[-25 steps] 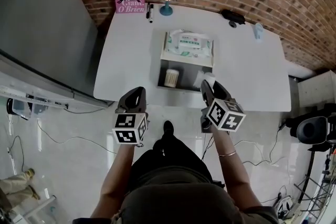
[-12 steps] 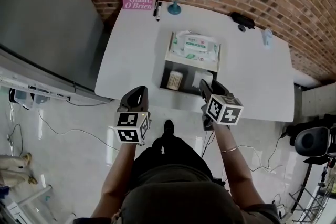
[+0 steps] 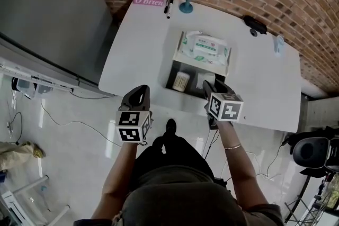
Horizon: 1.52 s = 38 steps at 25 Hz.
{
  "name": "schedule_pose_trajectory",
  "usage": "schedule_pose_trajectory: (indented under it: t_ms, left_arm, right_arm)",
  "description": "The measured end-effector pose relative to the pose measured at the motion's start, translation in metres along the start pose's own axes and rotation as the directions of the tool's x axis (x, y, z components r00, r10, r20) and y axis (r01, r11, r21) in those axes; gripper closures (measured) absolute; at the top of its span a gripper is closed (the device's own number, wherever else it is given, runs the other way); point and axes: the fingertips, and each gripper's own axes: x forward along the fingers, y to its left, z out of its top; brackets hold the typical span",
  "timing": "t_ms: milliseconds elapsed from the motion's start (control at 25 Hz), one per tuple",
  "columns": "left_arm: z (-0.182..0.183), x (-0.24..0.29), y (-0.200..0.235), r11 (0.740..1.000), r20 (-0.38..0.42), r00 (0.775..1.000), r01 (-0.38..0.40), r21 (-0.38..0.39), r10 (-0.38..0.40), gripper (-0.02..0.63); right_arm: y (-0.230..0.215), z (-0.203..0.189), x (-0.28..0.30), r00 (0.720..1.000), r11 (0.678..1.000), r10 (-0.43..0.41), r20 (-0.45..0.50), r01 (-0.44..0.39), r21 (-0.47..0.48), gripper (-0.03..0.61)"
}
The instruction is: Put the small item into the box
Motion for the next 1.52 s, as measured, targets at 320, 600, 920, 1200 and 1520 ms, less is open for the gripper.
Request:
schedule_pose_trajectory:
  t_ms: [320,600,920,1200,1520]
  left_arm:
    - [-0.005,0.001,0.009,0.999,-0.004,0.999,-0.033,-0.024,0.033,0.586]
    - [-0.006,0.002,0.017,0.997,-0.008,0.998,-0.058,-0.041,0.058,0.586]
    - [-0.009,0.002,0.02,0.995,-0.015,0.997,-0.077,-0.059,0.076,0.586]
    - [-0.011,0.004,0.02,0.995,-0.013,0.997,-0.079,-0.066,0.078,0.586]
    - [-0.013,0.0,0.021,0.994,-0.013,0.996,-0.087,-0.073,0.086,0.586]
  right_arm:
    - [0.002,-0.009,0.02,0.994,0.992,-0.005,-0.109,-0.008,-0.122,0.417]
    - [-0.001,-0.018,0.034,0.98,0.976,-0.02,-0.196,-0.023,-0.216,0.416]
    - [-0.001,-0.027,0.042,0.96,0.964,-0.039,-0.278,-0.037,-0.263,0.416]
    - [0.0,-0.036,0.048,0.939,0.953,-0.073,-0.337,-0.034,-0.301,0.414]
    - [-0.002,-0.04,0.05,0.924,0.939,-0.13,-0.359,-0.002,-0.345,0.413]
